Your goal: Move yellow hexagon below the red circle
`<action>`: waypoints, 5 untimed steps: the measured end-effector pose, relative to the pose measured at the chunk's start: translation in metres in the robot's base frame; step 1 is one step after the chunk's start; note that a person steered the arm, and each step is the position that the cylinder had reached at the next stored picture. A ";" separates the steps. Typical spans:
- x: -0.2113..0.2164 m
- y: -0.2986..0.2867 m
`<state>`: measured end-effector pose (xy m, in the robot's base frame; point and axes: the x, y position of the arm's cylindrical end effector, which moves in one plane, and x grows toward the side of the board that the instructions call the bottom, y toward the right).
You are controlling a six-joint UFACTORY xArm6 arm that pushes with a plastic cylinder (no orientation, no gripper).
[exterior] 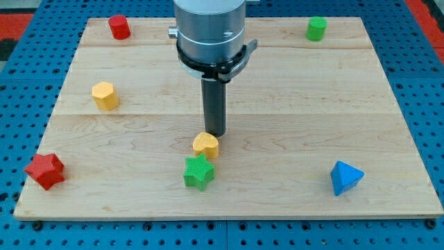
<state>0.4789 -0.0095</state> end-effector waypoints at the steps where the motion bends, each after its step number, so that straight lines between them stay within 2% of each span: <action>1: -0.008 0.024; 5: -0.009 0.024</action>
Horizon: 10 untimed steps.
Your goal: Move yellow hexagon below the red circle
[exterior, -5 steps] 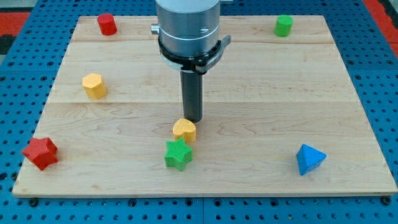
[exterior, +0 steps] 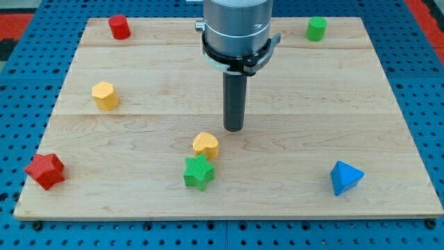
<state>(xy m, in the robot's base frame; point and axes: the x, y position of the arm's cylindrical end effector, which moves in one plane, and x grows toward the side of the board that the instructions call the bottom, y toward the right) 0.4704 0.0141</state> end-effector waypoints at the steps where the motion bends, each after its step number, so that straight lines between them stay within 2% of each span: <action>1: -0.006 0.000; 4: -0.056 -0.017; 6: -0.062 -0.023; 8: -0.040 -0.090; 9: -0.017 -0.173; 10: -0.039 -0.219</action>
<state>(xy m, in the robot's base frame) 0.4310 -0.2051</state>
